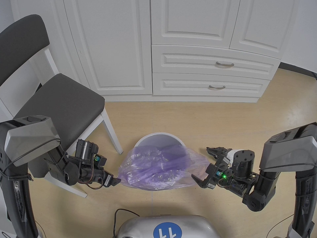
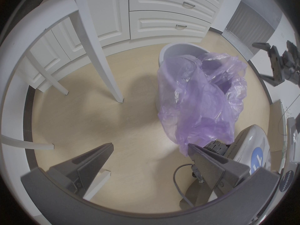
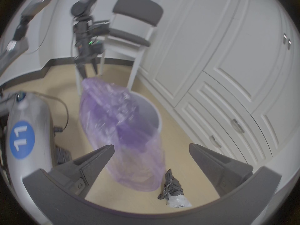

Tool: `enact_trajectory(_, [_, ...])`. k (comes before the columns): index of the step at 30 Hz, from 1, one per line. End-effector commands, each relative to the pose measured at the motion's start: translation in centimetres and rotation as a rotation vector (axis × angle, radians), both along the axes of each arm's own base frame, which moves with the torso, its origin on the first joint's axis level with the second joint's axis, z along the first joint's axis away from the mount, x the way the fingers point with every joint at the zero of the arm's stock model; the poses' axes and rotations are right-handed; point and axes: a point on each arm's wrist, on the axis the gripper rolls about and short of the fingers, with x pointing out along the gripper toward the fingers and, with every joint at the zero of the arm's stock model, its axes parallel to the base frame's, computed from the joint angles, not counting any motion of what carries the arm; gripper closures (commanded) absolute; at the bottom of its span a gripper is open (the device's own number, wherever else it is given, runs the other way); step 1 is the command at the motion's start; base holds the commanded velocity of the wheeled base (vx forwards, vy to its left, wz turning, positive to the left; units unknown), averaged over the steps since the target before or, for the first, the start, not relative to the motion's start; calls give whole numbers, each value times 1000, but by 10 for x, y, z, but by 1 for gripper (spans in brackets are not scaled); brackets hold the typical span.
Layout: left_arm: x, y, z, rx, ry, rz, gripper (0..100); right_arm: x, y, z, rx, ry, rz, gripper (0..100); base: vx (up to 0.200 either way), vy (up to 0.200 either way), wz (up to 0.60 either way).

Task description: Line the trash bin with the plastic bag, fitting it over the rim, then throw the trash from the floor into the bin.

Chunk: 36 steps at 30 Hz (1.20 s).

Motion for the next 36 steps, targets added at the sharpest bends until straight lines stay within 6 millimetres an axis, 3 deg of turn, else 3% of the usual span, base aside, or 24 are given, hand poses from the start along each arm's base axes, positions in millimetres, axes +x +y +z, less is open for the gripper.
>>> enact_trajectory(1, [0,11,10,11,-20,16,0,6,-12,-44,-71,93,-8,0,0,0,0])
enact_trajectory(9, [0,15,11,12,-27,24,0,31,-11,-52,-44,47,-45,0,0,0,0])
enact_trajectory(26, [-1,14,8,14,-18,21,0,64,4,-37,87,-62,-152,0,0,0,0])
enact_trajectory(34, [-1,14,8,14,-15,20,0,50,3,-25,120,-36,-164,0,0,0,0])
enact_trajectory(36, [-1,14,8,14,-15,20,0,34,0,-20,104,-3,-144,0,0,0,0])
